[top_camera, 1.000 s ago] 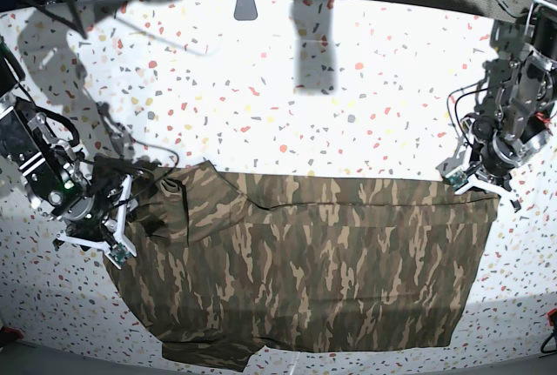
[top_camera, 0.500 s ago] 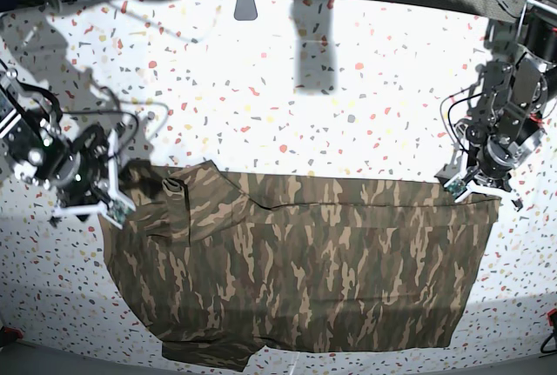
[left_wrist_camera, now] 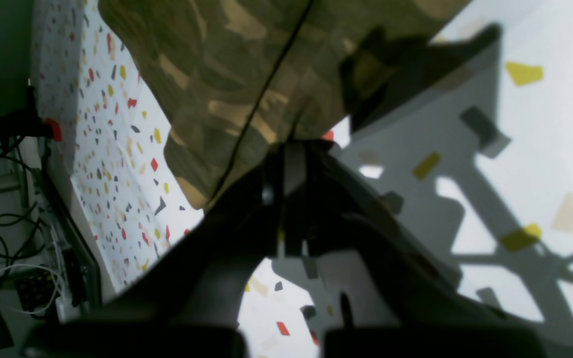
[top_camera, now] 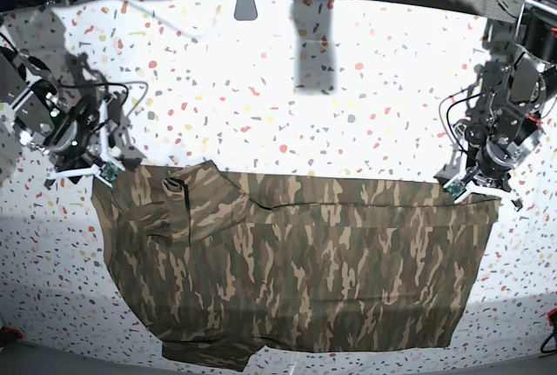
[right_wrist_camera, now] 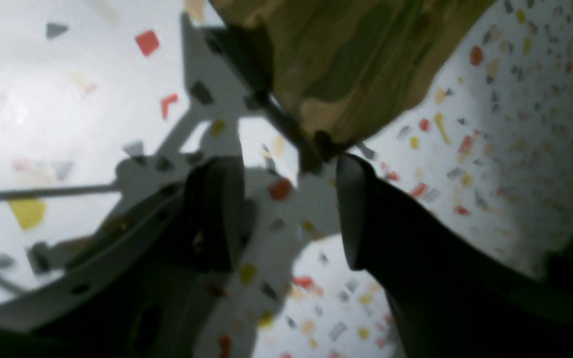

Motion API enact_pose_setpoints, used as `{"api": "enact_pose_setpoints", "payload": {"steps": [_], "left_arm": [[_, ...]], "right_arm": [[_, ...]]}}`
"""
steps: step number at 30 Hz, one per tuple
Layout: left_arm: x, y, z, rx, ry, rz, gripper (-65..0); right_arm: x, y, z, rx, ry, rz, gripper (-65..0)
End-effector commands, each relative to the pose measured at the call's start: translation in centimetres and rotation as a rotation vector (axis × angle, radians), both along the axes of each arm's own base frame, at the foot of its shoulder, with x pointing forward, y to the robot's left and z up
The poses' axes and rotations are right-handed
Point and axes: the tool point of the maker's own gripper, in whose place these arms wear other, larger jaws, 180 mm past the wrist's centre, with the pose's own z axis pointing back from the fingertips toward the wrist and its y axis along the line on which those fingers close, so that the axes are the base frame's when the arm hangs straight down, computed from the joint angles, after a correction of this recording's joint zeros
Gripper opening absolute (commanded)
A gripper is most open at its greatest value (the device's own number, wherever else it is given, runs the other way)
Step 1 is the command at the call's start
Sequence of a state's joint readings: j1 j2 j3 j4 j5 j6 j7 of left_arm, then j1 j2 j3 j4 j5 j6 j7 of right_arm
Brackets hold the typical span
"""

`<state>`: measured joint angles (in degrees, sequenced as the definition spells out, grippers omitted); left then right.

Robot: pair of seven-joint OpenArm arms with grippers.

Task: Fold the T-shirt properly
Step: 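Adjust the right gripper's grip on the shirt's shoulder edge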

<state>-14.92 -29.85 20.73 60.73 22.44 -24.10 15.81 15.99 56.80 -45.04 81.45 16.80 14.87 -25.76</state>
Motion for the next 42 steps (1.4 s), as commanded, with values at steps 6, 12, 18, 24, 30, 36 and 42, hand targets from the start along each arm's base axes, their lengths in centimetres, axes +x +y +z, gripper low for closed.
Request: {"api": "enact_pose_setpoints", "payload": {"steps": [6, 12, 18, 24, 30, 36, 42], "left_arm": [[0.0, 0.1, 0.1, -0.004, 0.016, -0.004, -65.0], [0.0, 0.1, 0.1, -0.004, 0.017, -0.004, -65.0], [0.0, 0.1, 0.1, -0.004, 0.017, -0.004, -65.0], [0.0, 0.1, 0.1, -0.004, 0.017, -0.004, -65.0], [0.0, 0.1, 0.1, -0.004, 0.016, -0.004, -65.0], [0.0, 0.1, 0.1, -0.004, 0.016, -0.004, -65.0], [0.0, 0.1, 0.1, -0.003, 0.016, -0.004, -65.0]], "right_arm": [[2.6, -1.1, 0.7, 0.014, -0.065, -0.046, -35.1], [4.8, -1.4, 2.0, 0.056, -0.095, -0.092, -35.1], [4.7, -1.9, 1.7, 0.079, -0.046, -0.090, -35.1], [2.4, -1.7, -0.8, 0.035, 0.070, -0.030, -35.1], [1.0, -2.0, -2.9, -0.146, 0.093, 0.070, -35.1], [2.9, -2.3, -1.4, -0.198, 0.075, 0.051, -35.1], [2.7, -3.6, -1.7, -0.215, 0.091, 0.017, -45.5]]}}
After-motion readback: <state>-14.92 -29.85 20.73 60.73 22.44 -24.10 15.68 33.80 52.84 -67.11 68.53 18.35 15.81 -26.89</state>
